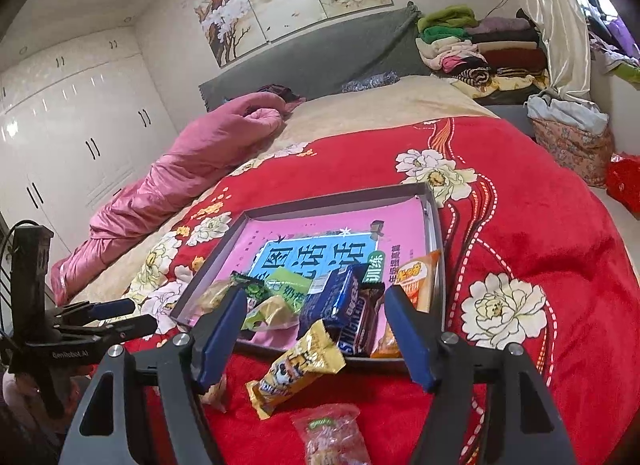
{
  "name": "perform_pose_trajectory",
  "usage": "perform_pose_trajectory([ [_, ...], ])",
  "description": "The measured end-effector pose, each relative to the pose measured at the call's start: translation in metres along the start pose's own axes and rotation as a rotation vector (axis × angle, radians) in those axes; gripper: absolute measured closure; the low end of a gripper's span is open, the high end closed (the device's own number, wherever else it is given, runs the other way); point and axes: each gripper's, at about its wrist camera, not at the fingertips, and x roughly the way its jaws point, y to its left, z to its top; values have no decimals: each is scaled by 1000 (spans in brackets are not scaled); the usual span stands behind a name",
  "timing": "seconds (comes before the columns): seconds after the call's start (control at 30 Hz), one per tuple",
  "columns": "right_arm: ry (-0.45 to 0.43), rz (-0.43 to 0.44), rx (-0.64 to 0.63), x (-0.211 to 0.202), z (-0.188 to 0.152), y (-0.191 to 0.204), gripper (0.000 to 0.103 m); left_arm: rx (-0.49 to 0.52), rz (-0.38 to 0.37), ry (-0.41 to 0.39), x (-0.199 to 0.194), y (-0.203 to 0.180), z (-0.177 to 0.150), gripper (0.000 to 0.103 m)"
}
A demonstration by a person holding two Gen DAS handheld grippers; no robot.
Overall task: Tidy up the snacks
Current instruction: 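Withdraw both tools from the tray toward the snacks on the bedspread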
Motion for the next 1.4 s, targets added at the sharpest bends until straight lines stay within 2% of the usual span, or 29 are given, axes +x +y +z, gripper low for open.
perform_pose_trajectory([
  [0.37,31,-15,-45,-3,-14,18,32,24,-6,13,-5,1,-13,24],
  [0.77,86,-20,-51,0,-30,28,32,43,-17,62,-1,5,-33,24],
  [0.97,144,-1,-9,9,-40,27,32,78,-4,99,12,6,-47,24],
  [1.13,187,14,9,20,-47,24,32,73,-32,144,25,7,-58,25],
  [1.33,228,26,-14,37,-52,28,32,61,-49,151,33,7,-60,25],
  [1.4,242,29,-18,44,-53,28,34,56,-60,154,36,8,-60,28],
])
